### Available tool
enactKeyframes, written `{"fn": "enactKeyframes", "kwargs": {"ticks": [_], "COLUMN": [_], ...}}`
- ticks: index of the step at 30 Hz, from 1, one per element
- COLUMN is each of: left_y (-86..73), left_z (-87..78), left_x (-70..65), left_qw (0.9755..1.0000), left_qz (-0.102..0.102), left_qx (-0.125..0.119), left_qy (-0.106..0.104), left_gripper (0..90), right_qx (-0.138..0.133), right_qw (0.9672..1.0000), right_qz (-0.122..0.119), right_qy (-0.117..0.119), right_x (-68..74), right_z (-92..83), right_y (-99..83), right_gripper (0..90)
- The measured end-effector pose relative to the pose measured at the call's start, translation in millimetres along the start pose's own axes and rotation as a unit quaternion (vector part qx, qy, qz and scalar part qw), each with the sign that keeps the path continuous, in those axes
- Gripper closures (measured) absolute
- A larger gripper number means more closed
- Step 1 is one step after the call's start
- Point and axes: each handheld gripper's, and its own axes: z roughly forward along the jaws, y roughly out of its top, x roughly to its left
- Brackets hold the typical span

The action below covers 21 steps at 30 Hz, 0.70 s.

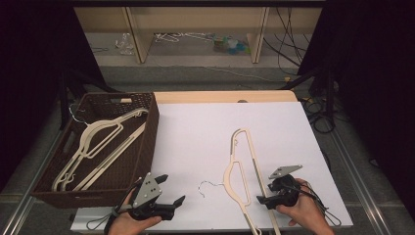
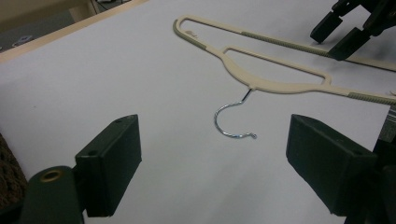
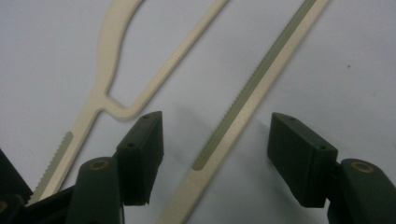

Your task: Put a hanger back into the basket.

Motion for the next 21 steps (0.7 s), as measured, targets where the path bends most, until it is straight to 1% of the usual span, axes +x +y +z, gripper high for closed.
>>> {"fn": "enactKeyframes", "kwargs": {"ticks": [2,3,4,5,6,7,8,9,10,11,13,14,15,18,20,21], "left_y": [-0.9,-1.8,-2.0,-1.9,-1.6,-1.3,-0.9,-1.1,-1.2,-1.0,-1.2,-1.6,-1.2,-1.1,-1.4,-1.3], "left_z": [1.0,1.2,1.2,1.4,1.4,1.3,0.7,1.2,1.6,1.7,1.0,1.2,0.8,0.2,-0.3,-0.4], "left_x": [-0.1,-1.2,-0.8,-1.1,-1.2,-1.6,-0.9,-1.3,-1.6,-1.4,-1.5,-2.2,-1.9,-2.0,-1.7,-1.5], "left_qw": [1.0000,1.0000,0.9999,1.0000,1.0000,1.0000,0.9999,1.0000,0.9999,0.9999,0.9999,0.9999,0.9999,1.0000,0.9999,1.0000], "left_qz": [0.003,0.001,0.008,0.007,0.006,0.002,0.008,0.003,-0.005,-0.002,0.004,-0.001,0.001,0.001,0.005,0.002], "left_qx": [-0.001,0.004,0.007,0.006,0.005,0.004,0.006,0.001,0.000,0.000,0.006,0.002,0.002,0.001,0.002,0.001], "left_qy": [-0.003,-0.002,-0.002,-0.002,-0.002,-0.002,-0.002,-0.007,-0.011,-0.011,-0.008,-0.010,-0.011,-0.009,-0.009,-0.009], "left_gripper": [18.1,18.2,18.3,18.4,18.5,18.7,19.0,19.2,19.4,19.5,19.8,20.0,20.3,20.8,20.9,21.0], "right_qx": [0.007,0.010,0.015,0.021,0.025,0.032,0.042,0.049,0.050,0.059,0.074,0.084,0.095,0.121,0.124,0.126], "right_qw": [0.9999,0.9999,0.9998,0.9997,0.9993,0.9990,0.9986,0.9982,0.9979,0.9971,0.9962,0.9954,0.9944,0.9914,0.9909,0.9906], "right_qz": [-0.009,-0.006,-0.009,-0.012,-0.023,-0.023,-0.026,-0.027,-0.033,-0.035,-0.022,-0.013,-0.012,-0.012,-0.024,-0.028], "right_qy": [0.000,-0.002,-0.005,-0.009,-0.016,-0.019,-0.019,-0.024,-0.027,-0.033,-0.040,-0.043,-0.045,-0.049,-0.047,-0.045], "right_x": [-0.5,0.6,1.8,3.2,4.5,6.4,8.7,10.6,10.6,11.3,12.9,13.7,14.1,15.7,14.5,13.8], "right_z": [0.4,0.3,0.6,0.9,1.7,1.6,1.6,2.1,3.1,3.6,4.2,4.4,4.6,6.4,7.2,7.1], "right_y": [1.6,2.1,3.3,4.5,5.4,6.5,7.9,8.7,9.7,11.6,15.6,17.8,20.0,25.8,27.1,27.1], "right_gripper": [38.7,38.7,38.8,39.6,40.8,41.2,41.5,42.5,43.1,43.9,46.4,47.6,48.6,49.6,50.4,51.3]}}
